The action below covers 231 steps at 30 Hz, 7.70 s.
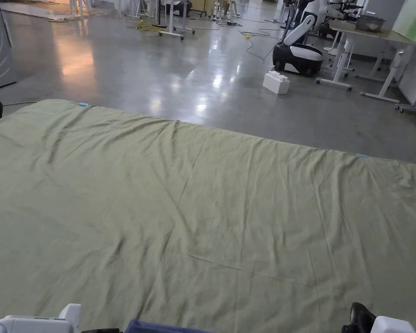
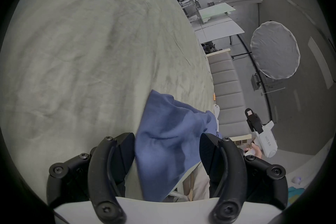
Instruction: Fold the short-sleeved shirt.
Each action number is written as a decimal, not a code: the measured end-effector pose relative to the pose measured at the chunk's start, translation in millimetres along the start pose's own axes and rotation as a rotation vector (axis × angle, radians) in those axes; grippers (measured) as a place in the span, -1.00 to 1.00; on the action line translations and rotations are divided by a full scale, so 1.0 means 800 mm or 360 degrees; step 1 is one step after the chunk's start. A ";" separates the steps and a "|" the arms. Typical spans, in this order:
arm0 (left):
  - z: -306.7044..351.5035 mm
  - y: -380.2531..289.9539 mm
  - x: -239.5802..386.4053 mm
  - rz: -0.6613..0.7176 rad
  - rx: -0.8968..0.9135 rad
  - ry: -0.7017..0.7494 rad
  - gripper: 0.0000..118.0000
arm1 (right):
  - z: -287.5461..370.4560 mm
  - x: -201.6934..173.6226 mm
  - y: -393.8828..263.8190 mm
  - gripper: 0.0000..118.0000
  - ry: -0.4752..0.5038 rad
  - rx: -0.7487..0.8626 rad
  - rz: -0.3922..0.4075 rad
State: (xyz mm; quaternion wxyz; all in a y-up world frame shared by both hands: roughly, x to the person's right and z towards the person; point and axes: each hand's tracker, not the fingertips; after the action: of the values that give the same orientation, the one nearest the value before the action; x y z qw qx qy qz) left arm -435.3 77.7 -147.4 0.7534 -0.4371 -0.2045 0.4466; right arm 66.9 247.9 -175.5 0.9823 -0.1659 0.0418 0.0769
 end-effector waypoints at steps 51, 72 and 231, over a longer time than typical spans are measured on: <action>-0.092 -0.023 0.329 -0.0485 -0.0056 0.0791 -0.80 | 0.001 0.017 0.000 -0.99 0.0027 0.0047 -0.0085; -0.237 -0.082 0.319 -0.0382 -0.0097 0.0853 -0.80 | 0.004 0.039 -0.017 -0.99 -0.0029 0.0003 -0.0113; 0.299 0.198 -0.028 -0.0098 -0.0005 0.0593 -0.66 | -0.078 -0.012 0.139 -0.99 0.0051 0.0298 -0.0025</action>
State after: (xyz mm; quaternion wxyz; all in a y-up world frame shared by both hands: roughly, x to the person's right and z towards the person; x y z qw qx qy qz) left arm -692.3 207.1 -151.4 0.7908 -0.5071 -0.0755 0.3342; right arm 35.8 329.4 -268.9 0.9932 -0.0749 0.0634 0.0624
